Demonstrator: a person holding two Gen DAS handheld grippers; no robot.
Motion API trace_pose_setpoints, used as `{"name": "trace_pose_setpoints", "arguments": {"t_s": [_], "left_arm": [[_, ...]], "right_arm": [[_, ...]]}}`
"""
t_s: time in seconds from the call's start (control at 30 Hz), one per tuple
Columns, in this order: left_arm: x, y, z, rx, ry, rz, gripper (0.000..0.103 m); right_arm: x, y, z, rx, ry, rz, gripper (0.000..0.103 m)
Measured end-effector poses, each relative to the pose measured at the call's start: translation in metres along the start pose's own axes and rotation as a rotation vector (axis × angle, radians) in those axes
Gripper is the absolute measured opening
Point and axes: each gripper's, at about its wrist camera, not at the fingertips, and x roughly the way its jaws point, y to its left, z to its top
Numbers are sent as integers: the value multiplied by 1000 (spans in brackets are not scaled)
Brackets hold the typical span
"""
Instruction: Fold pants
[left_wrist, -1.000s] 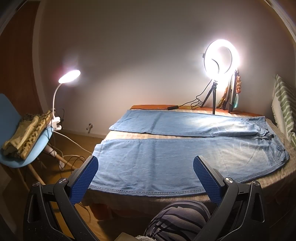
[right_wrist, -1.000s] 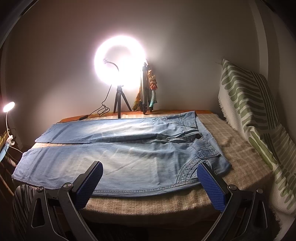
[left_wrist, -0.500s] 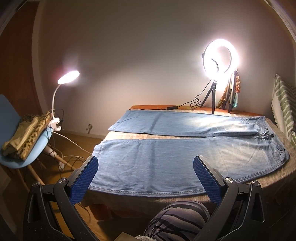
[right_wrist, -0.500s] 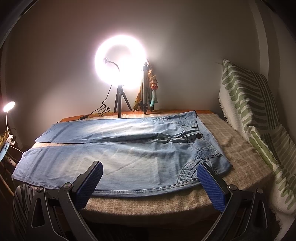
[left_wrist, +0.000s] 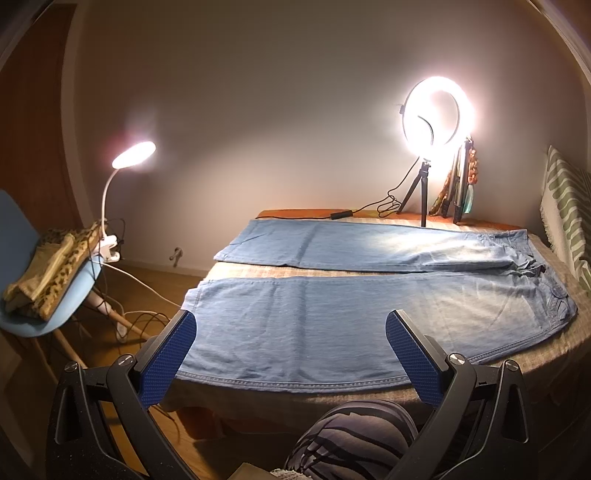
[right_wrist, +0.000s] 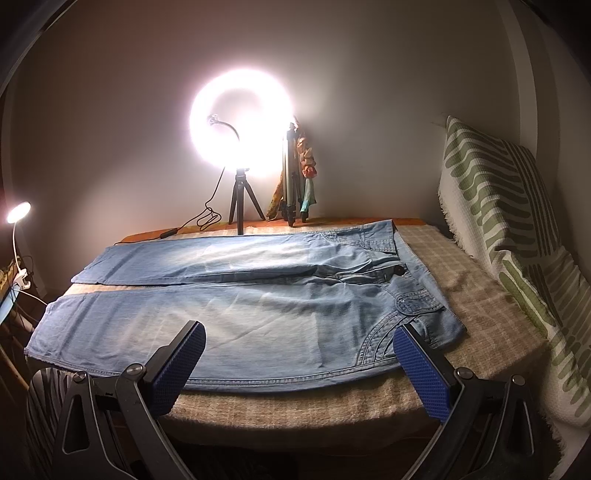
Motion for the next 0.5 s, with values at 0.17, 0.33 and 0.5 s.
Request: {"name": "trace_pose_setpoints", "arguments": {"t_s": [0.17,0.33,0.5], "left_arm": [[0,0,0,1,1,1,102],[1,-1,0,4,0,2,102],[4,-2,0,7,4,4,102]], "right_arm": [[0,0,0,0,-1,0,103],[0,0,0,0,0,1,103],[5,3,-1,-1,4,3,103]]}}
